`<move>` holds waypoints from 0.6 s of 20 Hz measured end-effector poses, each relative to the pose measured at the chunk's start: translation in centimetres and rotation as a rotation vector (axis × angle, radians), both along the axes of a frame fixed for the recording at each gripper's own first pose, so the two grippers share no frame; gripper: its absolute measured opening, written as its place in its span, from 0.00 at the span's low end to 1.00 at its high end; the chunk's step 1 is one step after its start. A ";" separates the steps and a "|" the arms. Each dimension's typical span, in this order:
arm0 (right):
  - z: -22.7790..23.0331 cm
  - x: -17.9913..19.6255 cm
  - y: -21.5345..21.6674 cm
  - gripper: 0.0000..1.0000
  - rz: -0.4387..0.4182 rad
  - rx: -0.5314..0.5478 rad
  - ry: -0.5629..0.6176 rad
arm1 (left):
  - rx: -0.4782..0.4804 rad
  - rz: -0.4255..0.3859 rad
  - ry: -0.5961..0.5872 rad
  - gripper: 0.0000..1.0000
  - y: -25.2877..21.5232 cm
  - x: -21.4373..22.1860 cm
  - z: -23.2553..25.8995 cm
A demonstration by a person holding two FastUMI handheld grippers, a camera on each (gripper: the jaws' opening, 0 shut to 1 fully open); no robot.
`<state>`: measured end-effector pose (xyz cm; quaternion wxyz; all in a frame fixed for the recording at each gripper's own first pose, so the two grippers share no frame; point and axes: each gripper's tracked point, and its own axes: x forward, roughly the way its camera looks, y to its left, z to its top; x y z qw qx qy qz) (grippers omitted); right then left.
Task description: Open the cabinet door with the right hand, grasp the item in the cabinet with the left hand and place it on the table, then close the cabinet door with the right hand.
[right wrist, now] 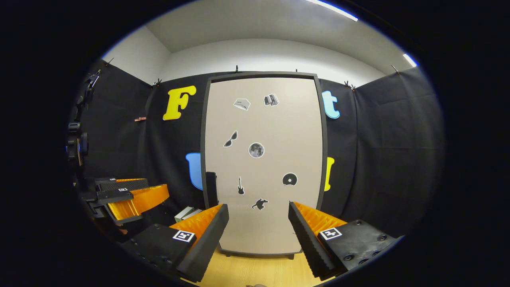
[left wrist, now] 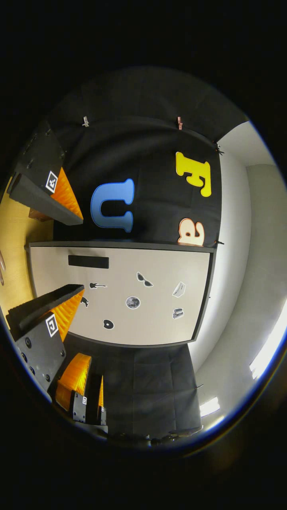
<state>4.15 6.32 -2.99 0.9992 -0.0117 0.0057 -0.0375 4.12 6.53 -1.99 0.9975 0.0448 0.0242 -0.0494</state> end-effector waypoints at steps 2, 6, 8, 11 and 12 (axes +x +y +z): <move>-0.3 0.5 0.0 0.97 -0.012 0.005 0.001 | 0.000 -0.001 -0.002 0.94 0.4 0.0 0.0; -0.8 2.0 1.4 0.97 0.006 0.034 0.000 | 0.005 0.013 -0.006 0.94 2.1 -0.1 -0.1; -1.0 2.9 2.7 0.98 0.025 0.031 0.000 | 0.003 0.028 -0.016 0.94 3.5 -0.3 0.2; -1.3 4.8 5.2 0.98 0.042 0.029 -0.012 | 0.015 0.057 -0.026 0.94 5.9 -0.5 0.6; -1.5 5.6 6.1 0.98 0.049 0.031 -0.017 | 0.021 0.070 -0.031 0.94 6.9 -0.6 0.7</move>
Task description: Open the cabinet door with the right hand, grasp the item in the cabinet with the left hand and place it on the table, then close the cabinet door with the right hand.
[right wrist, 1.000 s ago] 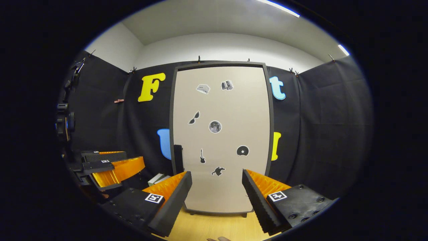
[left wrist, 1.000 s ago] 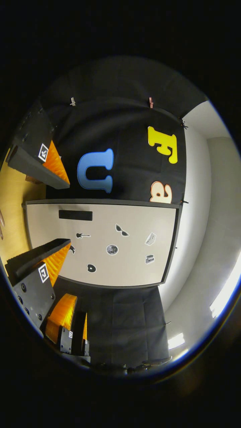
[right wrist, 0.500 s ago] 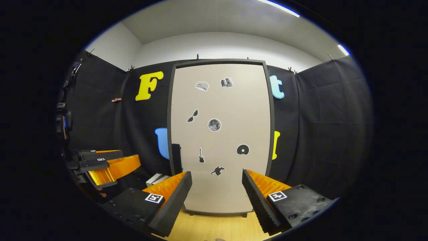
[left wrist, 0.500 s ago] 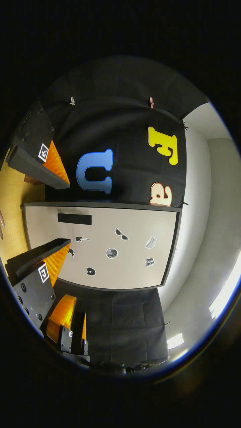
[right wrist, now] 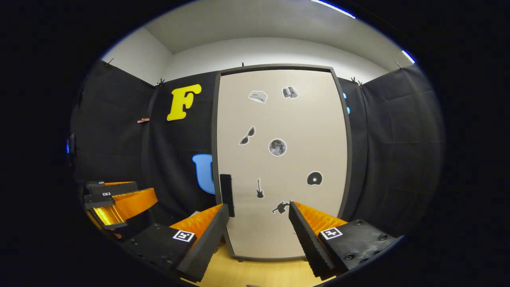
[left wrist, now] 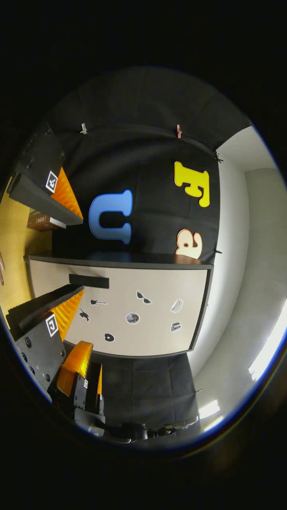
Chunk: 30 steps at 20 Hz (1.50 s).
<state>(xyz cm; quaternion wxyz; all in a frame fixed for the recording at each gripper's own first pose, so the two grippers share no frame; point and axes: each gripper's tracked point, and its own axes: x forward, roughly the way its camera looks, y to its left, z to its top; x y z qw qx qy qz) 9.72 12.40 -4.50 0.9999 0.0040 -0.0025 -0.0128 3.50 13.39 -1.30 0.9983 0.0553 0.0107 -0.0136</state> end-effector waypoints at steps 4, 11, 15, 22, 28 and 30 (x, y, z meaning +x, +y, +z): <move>-0.9 2.9 4.5 0.98 0.093 -0.029 -0.026 | -0.006 0.019 0.008 0.94 3.1 0.3 -0.2; -3.7 9.0 6.8 0.97 0.061 0.019 0.003 | -0.038 0.000 0.012 0.94 6.6 2.0 -0.6; -5.3 12.3 6.0 0.89 -0.013 0.037 0.016 | -0.043 -0.026 0.021 0.94 8.0 2.8 -1.0; -8.5 16.6 5.9 0.68 -0.050 0.023 0.067 | -0.040 -0.007 0.019 0.94 11.2 5.2 -1.7; -9.1 17.2 5.6 0.35 -0.082 -0.004 0.053 | -0.068 -0.007 0.054 0.94 12.5 6.0 -2.9; -9.3 17.3 5.5 0.23 -0.084 0.001 0.063 | -0.071 -0.004 0.054 0.94 12.7 5.6 -2.9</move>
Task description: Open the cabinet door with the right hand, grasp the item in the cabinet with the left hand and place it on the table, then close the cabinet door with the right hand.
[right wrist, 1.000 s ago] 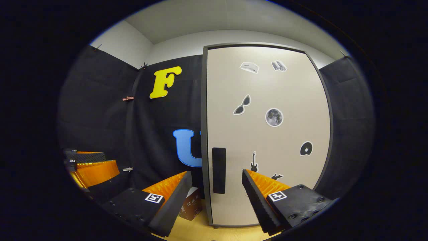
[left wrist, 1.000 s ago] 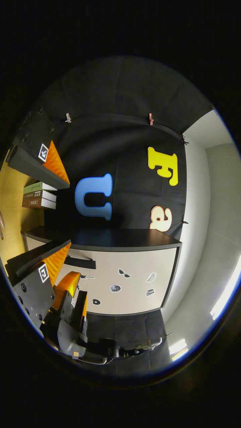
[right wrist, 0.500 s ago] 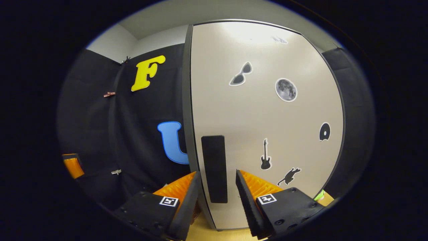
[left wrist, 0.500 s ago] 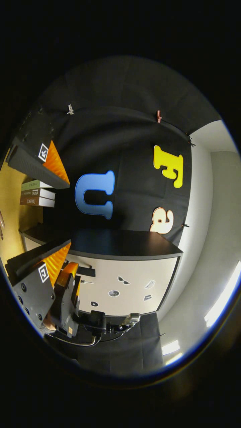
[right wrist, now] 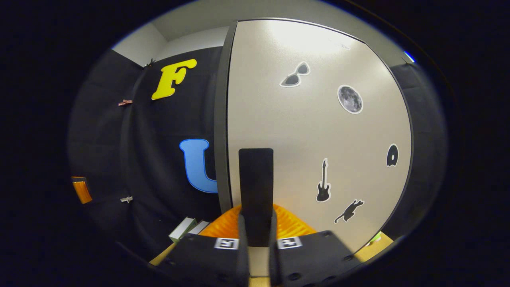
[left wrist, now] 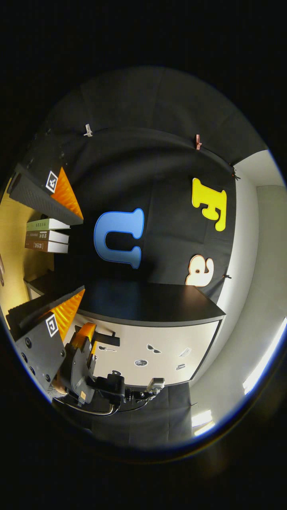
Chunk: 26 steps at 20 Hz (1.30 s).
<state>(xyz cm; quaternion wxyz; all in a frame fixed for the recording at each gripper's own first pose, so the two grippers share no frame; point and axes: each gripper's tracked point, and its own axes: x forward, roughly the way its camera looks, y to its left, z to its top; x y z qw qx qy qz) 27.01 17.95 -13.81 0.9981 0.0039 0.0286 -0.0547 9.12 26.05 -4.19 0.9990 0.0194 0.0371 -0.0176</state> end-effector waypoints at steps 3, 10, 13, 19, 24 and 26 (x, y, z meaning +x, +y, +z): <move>0.2 -1.3 0.2 0.17 0.022 -0.008 0.014 | 0.003 0.011 -0.016 0.95 0.1 -1.1 0.4; 1.0 -6.8 0.6 0.17 0.072 0.009 0.016 | -0.005 0.006 0.000 0.94 -1.2 -5.1 0.2; 1.4 -9.4 0.2 0.17 0.076 0.004 0.027 | 0.018 0.004 -0.004 0.94 -1.8 -6.2 0.4; 1.7 -13.2 -1.9 0.17 0.072 0.012 0.028 | 0.017 -0.062 -0.001 0.94 -5.0 -7.5 -0.1; 1.8 -16.0 -3.8 0.17 0.046 0.003 0.036 | 0.020 -0.152 0.021 0.94 -8.6 -6.9 -1.5; 1.8 -17.0 -4.6 0.17 0.030 -0.003 0.036 | 0.010 -0.195 0.041 0.94 -10.2 -6.4 -2.4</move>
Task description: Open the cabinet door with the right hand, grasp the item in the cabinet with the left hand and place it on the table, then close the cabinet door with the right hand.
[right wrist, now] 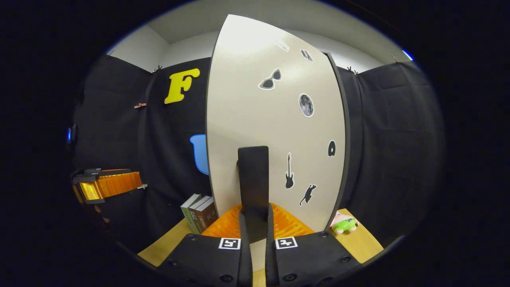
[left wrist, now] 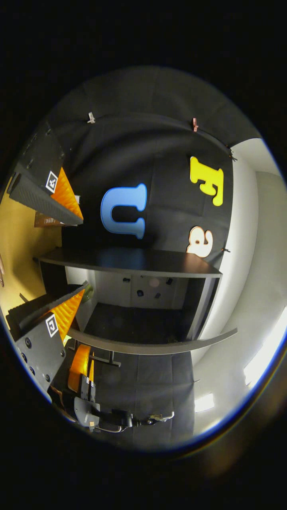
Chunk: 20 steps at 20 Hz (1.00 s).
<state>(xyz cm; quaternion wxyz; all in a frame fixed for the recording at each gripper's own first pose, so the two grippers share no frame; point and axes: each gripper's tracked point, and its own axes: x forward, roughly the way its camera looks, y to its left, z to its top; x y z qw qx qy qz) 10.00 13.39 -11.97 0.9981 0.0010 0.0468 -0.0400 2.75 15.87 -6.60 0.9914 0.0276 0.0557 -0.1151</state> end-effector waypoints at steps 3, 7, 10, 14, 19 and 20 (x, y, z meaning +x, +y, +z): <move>0.1 -1.4 -1.1 0.17 -0.023 -0.007 -0.001 | -0.006 -0.060 0.020 0.94 -2.3 0.6 -0.8; 0.4 -3.3 -3.5 0.16 -0.052 0.012 -0.014 | -0.001 -0.124 0.009 0.94 -5.6 1.6 -0.7; 0.4 -4.8 -5.3 0.16 -0.053 0.026 -0.021 | -0.012 -0.151 0.004 0.94 -8.6 2.0 -0.9; 0.6 -6.4 -7.7 0.16 -0.012 -0.016 -0.049 | -0.012 -0.166 -0.005 0.97 -12.9 2.6 -1.1; 1.0 -8.0 -11.7 0.16 0.046 -0.031 -0.070 | -0.005 -0.114 -0.027 0.94 -17.9 4.1 -2.0; 1.3 -8.5 -13.5 0.15 0.067 -0.028 -0.067 | -0.017 -0.080 -0.034 0.94 -19.8 5.2 -2.2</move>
